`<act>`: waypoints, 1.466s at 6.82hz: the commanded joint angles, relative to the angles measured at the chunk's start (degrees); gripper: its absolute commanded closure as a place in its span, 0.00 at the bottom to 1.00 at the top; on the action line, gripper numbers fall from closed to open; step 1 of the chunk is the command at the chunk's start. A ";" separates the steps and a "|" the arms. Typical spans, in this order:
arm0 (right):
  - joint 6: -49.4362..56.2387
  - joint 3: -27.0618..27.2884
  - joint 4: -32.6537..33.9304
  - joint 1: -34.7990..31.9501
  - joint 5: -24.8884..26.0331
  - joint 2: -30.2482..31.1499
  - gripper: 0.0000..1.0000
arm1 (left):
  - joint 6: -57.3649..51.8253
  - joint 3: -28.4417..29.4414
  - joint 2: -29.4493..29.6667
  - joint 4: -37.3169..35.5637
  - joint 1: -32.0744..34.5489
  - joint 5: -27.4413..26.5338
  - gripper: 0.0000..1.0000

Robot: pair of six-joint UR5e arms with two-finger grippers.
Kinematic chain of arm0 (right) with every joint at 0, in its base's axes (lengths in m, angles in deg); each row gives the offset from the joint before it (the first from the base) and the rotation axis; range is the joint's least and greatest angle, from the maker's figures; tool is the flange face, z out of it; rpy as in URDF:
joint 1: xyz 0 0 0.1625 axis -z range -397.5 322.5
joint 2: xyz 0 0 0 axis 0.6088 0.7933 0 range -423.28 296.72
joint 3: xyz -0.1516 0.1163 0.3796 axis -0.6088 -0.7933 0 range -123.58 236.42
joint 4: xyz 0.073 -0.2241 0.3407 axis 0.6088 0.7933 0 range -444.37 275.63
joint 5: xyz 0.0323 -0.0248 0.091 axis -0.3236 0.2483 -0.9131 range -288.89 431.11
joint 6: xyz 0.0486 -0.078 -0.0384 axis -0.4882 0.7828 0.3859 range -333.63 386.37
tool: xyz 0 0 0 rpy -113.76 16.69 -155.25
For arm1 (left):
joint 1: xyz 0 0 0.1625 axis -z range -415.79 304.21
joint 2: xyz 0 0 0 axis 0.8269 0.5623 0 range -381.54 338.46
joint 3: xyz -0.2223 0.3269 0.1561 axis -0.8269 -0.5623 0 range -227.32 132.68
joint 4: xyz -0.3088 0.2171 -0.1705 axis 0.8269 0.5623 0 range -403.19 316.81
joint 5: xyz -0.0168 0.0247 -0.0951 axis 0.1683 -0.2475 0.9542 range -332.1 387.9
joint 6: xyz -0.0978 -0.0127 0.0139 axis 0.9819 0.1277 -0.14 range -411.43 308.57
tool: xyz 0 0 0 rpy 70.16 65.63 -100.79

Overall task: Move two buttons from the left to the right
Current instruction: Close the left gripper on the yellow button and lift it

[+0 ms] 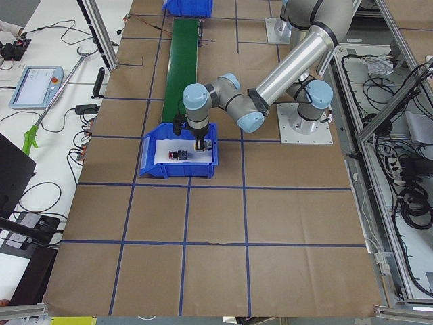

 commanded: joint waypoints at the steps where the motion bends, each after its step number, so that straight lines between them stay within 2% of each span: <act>1: 0.00 0.00 0.00 0.00 0.00 0.00 0.00 | 0.11 9.29 -0.92 10.25 0.34 -1.47 0.97; 3: 0.00 0.00 0.00 0.00 0.00 0.00 0.00 | 2.03 11.88 -0.38 10.71 3.66 -1.05 0.97; 6: 0.00 0.00 0.09 0.00 0.00 0.00 0.00 | 14.83 13.19 0.58 9.66 17.26 -1.04 0.97; 8: 0.00 0.00 0.09 -0.09 0.00 0.00 0.00 | 23.54 14.95 2.95 9.48 24.92 -1.57 0.97; 10: 0.00 0.00 0.09 -0.09 -0.09 0.00 0.00 | 26.99 13.31 6.80 6.78 28.36 -1.31 0.97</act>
